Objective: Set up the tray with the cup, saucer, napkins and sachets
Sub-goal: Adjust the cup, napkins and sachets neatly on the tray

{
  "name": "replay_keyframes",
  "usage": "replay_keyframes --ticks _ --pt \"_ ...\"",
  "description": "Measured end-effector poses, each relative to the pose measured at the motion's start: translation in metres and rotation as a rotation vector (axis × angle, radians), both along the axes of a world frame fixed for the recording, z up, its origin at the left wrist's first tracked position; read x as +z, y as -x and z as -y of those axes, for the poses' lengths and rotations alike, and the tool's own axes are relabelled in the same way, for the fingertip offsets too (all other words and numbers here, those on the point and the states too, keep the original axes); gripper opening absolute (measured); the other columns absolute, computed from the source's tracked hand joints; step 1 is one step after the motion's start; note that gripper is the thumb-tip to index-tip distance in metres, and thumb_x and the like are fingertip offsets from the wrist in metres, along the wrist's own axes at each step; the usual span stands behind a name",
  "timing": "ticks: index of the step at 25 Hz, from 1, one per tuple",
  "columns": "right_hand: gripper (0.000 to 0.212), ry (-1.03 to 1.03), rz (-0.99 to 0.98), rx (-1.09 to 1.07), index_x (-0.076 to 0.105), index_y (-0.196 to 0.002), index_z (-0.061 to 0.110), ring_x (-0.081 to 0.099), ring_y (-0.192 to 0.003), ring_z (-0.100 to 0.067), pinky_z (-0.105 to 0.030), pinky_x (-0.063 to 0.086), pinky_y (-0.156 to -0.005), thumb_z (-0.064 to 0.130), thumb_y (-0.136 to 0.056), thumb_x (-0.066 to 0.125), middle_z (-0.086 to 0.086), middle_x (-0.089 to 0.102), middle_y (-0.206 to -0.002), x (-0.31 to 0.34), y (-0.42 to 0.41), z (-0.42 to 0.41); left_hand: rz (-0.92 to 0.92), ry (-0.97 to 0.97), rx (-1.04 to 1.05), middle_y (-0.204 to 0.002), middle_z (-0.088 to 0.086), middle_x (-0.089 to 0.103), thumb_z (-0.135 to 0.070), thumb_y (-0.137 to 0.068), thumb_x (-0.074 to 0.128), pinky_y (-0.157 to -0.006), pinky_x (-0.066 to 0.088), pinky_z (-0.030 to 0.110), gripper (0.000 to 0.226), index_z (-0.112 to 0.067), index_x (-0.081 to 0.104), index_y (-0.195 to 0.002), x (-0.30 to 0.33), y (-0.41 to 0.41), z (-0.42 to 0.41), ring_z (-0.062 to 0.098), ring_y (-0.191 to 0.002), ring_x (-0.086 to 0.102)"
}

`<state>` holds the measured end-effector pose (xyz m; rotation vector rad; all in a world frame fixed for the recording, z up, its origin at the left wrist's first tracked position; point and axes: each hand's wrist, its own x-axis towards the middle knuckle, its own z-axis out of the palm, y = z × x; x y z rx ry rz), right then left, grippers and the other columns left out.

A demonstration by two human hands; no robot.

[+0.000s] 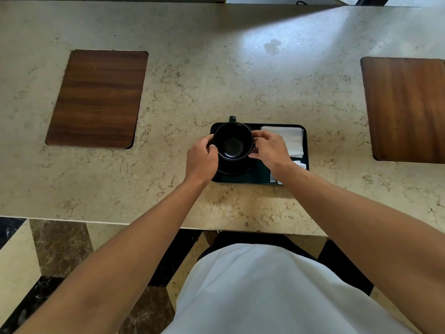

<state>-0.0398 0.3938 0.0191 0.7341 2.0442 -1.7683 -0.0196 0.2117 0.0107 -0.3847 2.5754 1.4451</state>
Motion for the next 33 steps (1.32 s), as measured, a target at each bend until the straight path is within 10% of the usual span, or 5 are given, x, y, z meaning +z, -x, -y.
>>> replay_keyframes --ticks 18,23,33 --pt "0.023 -0.093 -0.043 -0.013 0.068 -0.109 0.018 0.068 -0.104 -0.020 -0.041 0.058 -0.093 0.010 -0.099 0.050 -0.001 0.072 -0.107 0.000 0.002 0.001 0.058 -0.052 0.090 -0.086 -0.004 0.071 -0.024 -0.096 0.055 -0.076 0.063 0.043 0.008 -0.025 0.062 -0.092 0.006 -0.009 0.006 0.016 -0.079 0.072" --pt "0.024 -0.073 -0.016 -0.011 0.059 -0.121 0.015 0.069 -0.097 -0.021 -0.040 0.064 -0.076 0.010 -0.102 0.045 -0.006 0.066 -0.112 0.003 -0.006 0.000 0.040 -0.050 0.080 -0.106 -0.008 0.065 -0.015 -0.097 0.052 -0.085 0.062 0.038 0.036 -0.021 0.059 -0.132 0.015 0.012 0.003 0.008 -0.092 0.067" --pt "0.024 -0.068 -0.007 -0.026 0.069 -0.113 0.016 0.070 -0.100 -0.021 -0.038 0.063 -0.084 0.011 -0.094 0.055 -0.004 0.071 -0.109 0.000 0.007 0.003 0.061 -0.109 0.100 -0.098 -0.020 0.065 -0.014 -0.094 0.057 -0.086 0.062 0.036 0.031 -0.025 0.064 -0.122 0.010 -0.007 -0.002 0.004 -0.093 0.068"
